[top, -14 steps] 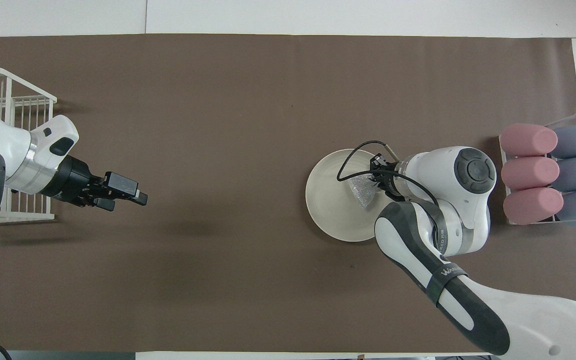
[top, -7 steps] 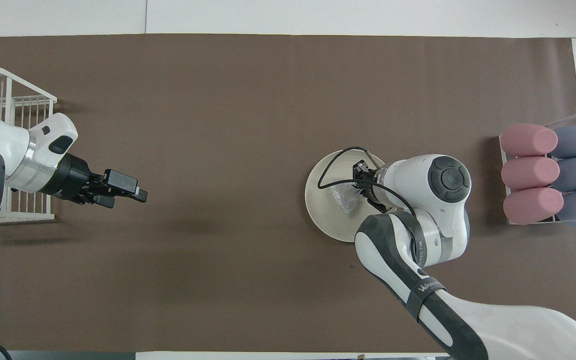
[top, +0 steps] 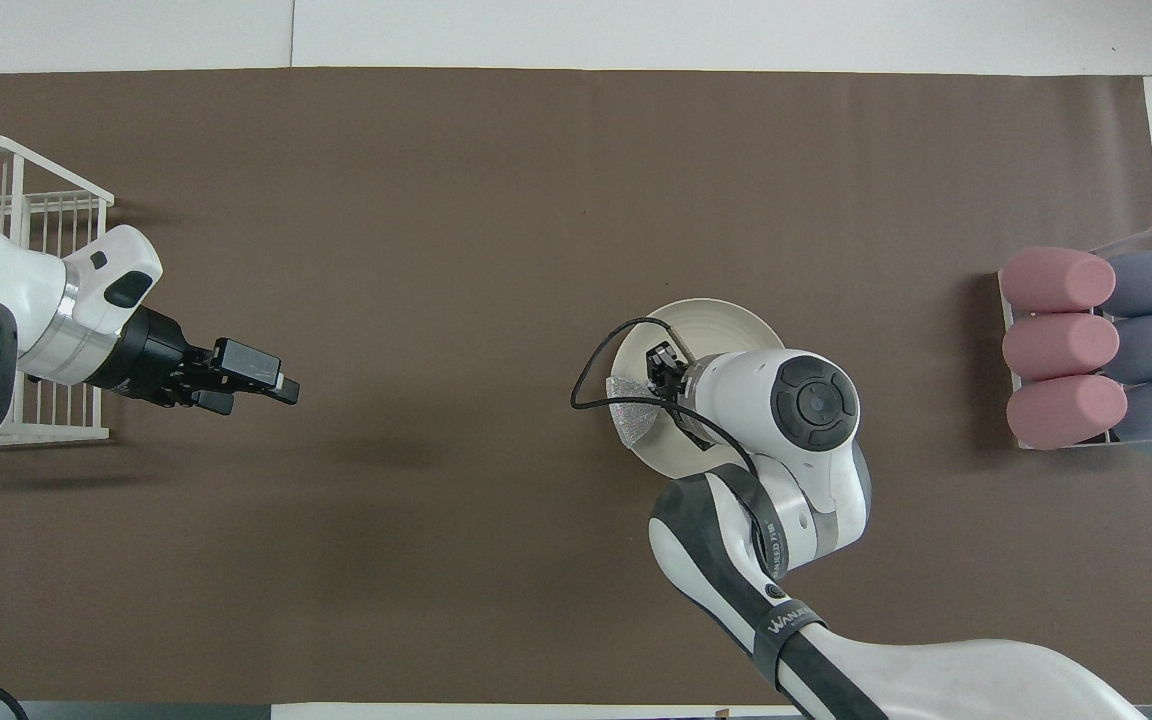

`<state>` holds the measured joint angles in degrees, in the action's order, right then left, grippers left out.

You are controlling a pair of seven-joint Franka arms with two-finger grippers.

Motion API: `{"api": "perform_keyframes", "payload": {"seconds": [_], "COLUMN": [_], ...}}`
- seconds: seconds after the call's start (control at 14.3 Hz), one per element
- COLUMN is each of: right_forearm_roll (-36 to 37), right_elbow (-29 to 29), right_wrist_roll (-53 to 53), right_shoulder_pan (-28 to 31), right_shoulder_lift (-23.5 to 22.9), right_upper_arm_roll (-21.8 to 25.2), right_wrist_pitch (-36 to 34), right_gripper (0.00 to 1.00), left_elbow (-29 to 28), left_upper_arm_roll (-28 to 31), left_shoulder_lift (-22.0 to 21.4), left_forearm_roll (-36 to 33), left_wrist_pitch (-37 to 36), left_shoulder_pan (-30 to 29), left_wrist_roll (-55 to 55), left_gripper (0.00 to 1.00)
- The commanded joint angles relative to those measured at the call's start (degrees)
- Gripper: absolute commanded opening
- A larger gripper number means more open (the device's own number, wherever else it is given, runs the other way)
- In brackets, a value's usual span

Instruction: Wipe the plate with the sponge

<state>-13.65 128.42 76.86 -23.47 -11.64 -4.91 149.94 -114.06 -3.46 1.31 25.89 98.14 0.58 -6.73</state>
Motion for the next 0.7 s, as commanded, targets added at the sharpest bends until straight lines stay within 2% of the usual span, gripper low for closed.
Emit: {"api": "perform_keyframes", "payload": {"seconds": [0.0, 0.14, 0.35, 0.42, 0.63], "right_forearm_roll": [0.0, -0.1, 0.0, 0.1, 1.3], "right_elbow": [-0.3, -4.5, -14.2, -17.2, -30.2], "right_wrist_roll": [3.6, 9.7, 21.3, 24.0, 31.4], "right_shoulder_pan": [0.5, 0.4, -1.7, -1.8, -1.9], "right_shoulder_lift": [-3.4, -3.1, -3.6, -3.6, -5.3], "right_upper_arm_roll": [-0.3, -0.3, -0.2, -0.2, -0.1], "right_wrist_pitch": [1.0, -3.0, -10.4, -13.4, -26.2], "right_gripper": [0.00, 0.00, 0.00, 0.00, 0.00], "left_elbow": [-0.6, -0.6, -0.8, -0.7, -1.2], "left_upper_arm_roll": [0.4, 0.4, 0.0, 0.0, 0.0], "left_shoulder_lift": [-1.0, -1.0, -1.0, -1.0, -1.0], "left_forearm_roll": [-1.4, -1.4, -0.6, 1.2, 13.8], "left_wrist_pitch": [1.1, 1.1, 1.7, 1.8, 1.9], "left_shoulder_pan": [0.8, 0.8, 0.7, 0.7, 0.2], "left_wrist_roll": [1.1, 1.2, 1.1, 1.1, -0.4], "left_gripper": [1.00, 1.00, 1.00, 1.00, 1.00]}}
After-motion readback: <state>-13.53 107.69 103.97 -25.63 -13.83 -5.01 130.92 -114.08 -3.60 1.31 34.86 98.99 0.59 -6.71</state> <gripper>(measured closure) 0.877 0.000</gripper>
